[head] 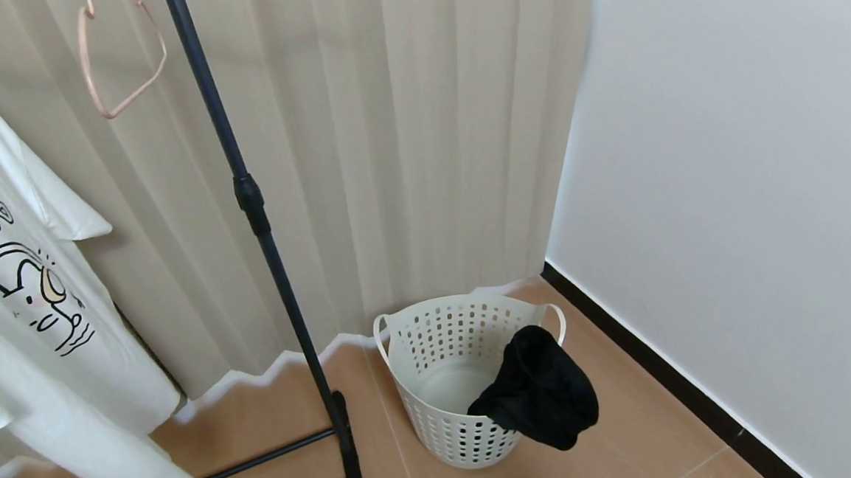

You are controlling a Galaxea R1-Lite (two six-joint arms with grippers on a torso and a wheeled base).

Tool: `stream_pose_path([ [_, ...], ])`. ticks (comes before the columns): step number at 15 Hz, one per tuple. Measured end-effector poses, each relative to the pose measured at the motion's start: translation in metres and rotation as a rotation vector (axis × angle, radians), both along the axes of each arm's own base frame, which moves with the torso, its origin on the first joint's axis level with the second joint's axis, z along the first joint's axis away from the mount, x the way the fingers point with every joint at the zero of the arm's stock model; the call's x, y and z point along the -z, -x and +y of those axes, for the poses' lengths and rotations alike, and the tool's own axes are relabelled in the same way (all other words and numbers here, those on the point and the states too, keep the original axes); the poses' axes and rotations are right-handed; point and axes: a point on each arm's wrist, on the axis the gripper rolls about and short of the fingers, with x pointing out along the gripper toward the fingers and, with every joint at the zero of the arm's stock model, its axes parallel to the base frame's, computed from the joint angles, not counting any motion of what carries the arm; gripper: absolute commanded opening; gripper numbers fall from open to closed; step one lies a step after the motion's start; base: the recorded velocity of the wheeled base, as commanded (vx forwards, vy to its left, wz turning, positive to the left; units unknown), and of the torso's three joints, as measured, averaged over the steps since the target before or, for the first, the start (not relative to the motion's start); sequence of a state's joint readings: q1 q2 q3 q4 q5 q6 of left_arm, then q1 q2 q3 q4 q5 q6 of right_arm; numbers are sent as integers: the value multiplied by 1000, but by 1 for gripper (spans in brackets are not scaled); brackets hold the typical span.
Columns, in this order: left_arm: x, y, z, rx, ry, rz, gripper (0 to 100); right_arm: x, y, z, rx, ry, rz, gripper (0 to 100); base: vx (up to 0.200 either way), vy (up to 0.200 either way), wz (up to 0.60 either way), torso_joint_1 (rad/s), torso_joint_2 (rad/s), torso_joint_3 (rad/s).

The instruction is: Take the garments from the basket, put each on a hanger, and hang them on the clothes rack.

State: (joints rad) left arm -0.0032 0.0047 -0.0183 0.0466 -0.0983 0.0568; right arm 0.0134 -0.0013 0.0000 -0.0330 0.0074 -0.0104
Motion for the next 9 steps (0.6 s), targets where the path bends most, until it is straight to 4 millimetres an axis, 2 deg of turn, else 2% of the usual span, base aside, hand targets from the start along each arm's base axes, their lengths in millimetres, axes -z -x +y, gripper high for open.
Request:
stream_pose_path([
  [9, 0, 0, 0, -1, 2, 0, 100, 0, 0, 0, 0, 0, 0, 100, 0, 0, 0, 0, 0, 0],
])
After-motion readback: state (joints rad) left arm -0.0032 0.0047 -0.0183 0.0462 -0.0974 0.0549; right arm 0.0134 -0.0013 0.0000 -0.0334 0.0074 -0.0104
